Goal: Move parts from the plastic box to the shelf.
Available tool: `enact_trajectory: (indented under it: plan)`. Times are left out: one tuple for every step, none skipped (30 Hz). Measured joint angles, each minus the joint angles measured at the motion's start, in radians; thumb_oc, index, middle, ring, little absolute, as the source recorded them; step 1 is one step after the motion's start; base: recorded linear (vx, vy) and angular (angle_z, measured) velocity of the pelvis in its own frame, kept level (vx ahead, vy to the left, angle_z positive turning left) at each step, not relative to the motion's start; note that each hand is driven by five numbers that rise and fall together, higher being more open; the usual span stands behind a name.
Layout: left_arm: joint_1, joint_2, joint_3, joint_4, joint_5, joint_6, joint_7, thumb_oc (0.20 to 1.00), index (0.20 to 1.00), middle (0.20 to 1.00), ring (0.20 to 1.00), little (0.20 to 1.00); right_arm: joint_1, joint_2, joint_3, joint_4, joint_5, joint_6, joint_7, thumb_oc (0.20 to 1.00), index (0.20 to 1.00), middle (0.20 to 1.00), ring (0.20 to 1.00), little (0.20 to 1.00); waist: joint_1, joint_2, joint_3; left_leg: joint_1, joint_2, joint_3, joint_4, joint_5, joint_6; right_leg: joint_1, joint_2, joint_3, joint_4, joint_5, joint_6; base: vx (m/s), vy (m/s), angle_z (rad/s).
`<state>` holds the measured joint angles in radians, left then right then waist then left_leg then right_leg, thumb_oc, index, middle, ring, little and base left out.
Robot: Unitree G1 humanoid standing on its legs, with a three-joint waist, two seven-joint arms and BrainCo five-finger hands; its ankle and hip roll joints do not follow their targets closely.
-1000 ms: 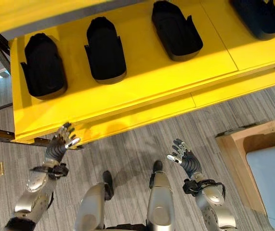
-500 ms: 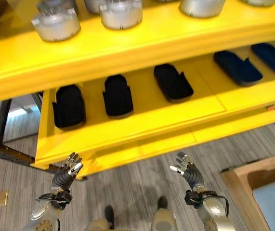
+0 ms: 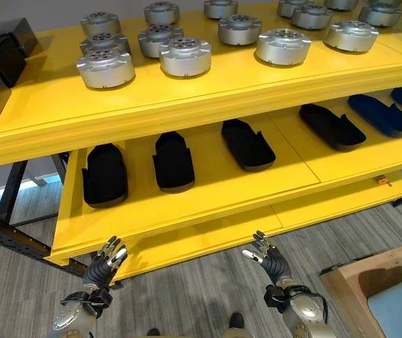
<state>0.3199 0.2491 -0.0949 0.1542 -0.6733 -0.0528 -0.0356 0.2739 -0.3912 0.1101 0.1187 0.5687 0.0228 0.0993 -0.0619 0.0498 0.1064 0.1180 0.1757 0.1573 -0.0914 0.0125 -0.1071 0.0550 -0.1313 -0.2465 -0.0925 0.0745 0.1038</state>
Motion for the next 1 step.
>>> enact_trajectory:
  plan:
    - [0.003, 0.000, 0.001, 0.000, 0.000, 0.000, 0.000, 1.000, 1.000, 1.000, 1.000, 1.000, 0.002, 0.001, 0.000, -0.001, 0.001, 0.002, 0.000, 1.000, 1.000, 1.000, 1.000, 1.000, 0.000, 0.000, 0.000, 0.003, 0.000, 0.000, 0.000, 0.000, 0.000, 0.004, 0.000, 0.000, 0.000, -0.001, 0.001, 0.00, 0.000, 0.00]
